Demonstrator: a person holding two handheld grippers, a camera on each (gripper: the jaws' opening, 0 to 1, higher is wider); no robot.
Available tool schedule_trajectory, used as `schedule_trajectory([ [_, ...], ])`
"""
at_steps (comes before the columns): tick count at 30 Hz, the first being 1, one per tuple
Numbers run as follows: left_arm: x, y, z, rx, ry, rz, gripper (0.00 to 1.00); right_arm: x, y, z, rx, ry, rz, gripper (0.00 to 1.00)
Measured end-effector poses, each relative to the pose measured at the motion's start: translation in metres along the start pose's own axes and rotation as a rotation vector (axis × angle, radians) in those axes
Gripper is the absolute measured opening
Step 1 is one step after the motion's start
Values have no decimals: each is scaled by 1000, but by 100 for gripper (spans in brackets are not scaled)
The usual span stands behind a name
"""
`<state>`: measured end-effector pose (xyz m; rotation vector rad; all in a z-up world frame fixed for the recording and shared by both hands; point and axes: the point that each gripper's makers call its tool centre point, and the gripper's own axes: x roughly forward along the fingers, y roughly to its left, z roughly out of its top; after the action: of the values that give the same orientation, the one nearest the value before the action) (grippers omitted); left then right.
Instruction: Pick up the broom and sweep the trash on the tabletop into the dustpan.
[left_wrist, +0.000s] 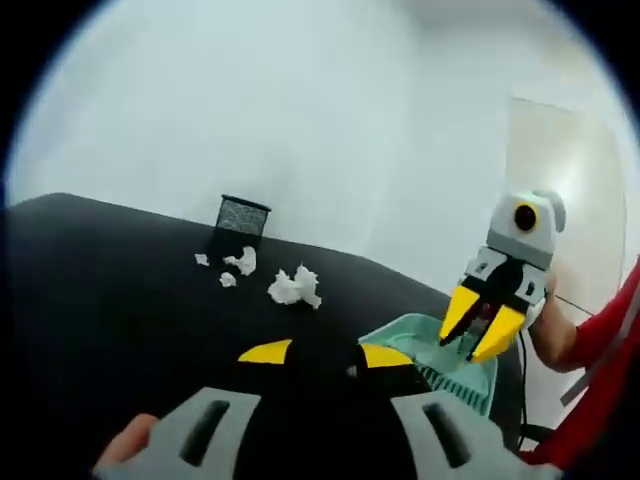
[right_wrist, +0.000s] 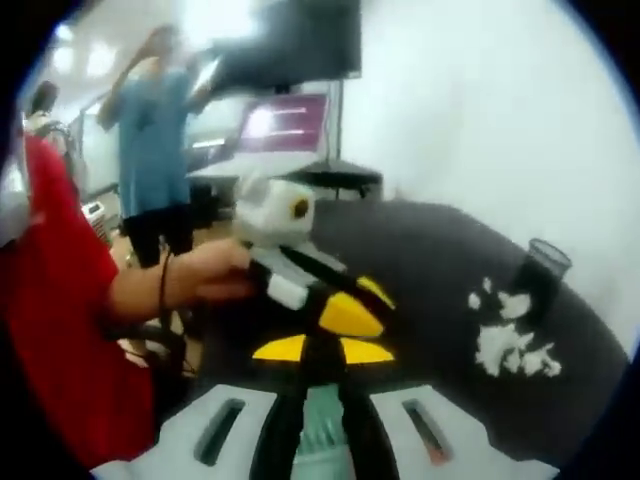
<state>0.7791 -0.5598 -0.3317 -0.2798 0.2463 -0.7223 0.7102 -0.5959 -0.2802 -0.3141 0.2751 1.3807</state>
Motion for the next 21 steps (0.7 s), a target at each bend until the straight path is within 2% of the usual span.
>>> schedule_trajectory([
  [2, 1, -5, -1, 25, 7, -19, 24, -13, -7, 10, 26, -57, -28, 16],
  [7, 1, -23, -6, 139, 33, -72, 25, -71, -36, 35, 103, -279, -151, 16],
  [11, 4, -38, -3, 228, 29, -99, 26, -117, -50, 35, 152, -447, -246, 16],
  [12, 4, -43, -2, 257, 29, -110, 27, -130, -53, 30, 163, -487, -277, 16],
  [14, 6, -55, 2, 279, 13, -125, 30, -143, -57, 19, 184, -511, -316, 16],
  [15, 8, -60, 2, 319, 18, -130, 31, -151, -62, 11, 192, -522, -351, 16],
  [16, 10, -66, 1, 350, 31, -143, 32, -158, -65, 3, 195, -532, -383, 16],
  [18, 16, -81, -4, 360, 62, -170, 33, -169, -70, -13, 227, -546, -427, 16],
  [20, 23, -98, -8, 413, 95, -211, 33, -176, -72, -26, 240, -553, -453, 16],
  [21, 28, -108, -11, 456, 128, -237, 33, -180, -76, -36, 249, -543, -488, 16],
])
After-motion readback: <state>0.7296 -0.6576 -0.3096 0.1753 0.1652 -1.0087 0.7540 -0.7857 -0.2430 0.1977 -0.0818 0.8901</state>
